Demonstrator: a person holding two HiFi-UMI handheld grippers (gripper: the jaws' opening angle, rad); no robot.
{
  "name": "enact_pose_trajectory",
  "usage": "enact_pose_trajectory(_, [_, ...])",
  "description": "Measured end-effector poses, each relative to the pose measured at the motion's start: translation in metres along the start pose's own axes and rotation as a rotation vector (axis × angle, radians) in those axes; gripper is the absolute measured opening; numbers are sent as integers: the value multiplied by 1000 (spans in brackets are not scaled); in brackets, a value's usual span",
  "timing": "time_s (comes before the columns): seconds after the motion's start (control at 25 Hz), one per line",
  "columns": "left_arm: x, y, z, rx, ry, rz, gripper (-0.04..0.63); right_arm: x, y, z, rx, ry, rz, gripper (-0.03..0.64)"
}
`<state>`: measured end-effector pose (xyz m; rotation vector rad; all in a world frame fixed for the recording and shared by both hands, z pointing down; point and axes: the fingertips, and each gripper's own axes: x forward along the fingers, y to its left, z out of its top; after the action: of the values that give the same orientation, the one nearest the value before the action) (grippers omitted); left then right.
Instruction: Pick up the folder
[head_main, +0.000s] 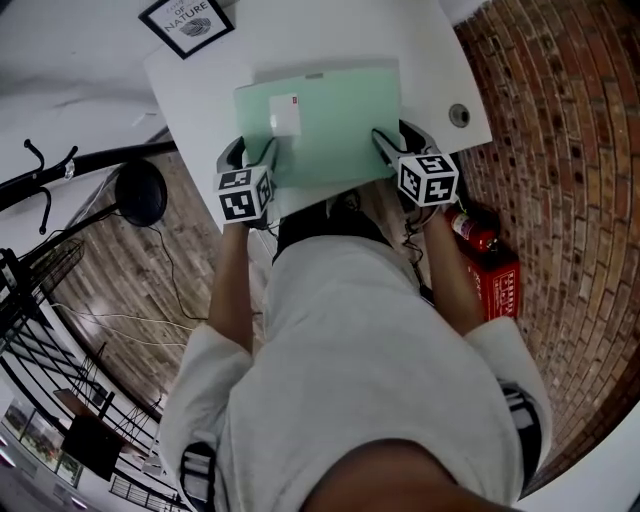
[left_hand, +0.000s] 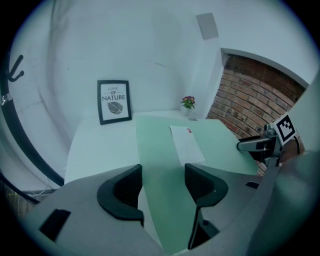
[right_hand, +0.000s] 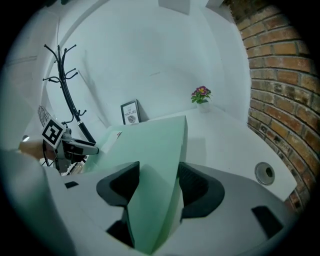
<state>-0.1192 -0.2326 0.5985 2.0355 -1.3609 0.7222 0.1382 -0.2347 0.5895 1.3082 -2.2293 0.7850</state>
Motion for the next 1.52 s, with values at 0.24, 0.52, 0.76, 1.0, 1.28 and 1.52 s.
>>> enact_pose_trajectory(0.24, [3, -18, 13, 42, -30, -33, 278, -23, -10, 2, 15, -48, -50, 245])
enact_pose_trajectory(0.52, [7, -40, 23, 94, -37, -73, 279, -50, -21, -1, 31, -81, -109, 241])
enact_pose_trajectory(0.76, [8, -59, 35, 126, -67, -121, 276, -69, -32, -1, 57, -117, -149, 239])
enact_pose_trajectory(1.0, [4, -67, 37, 131, -81, -137, 275, -81, -34, 0, 55, -130, -165, 238])
enact_pose_trajectory(1.28, [-5, -64, 26, 96, -78, -115, 275, -79, -28, -1, 30, -127, -133, 236])
enact_pose_trajectory(1.52, [-24, -60, 13, 56, -101, -55, 271, -74, -20, -2, -7, -116, -75, 236])
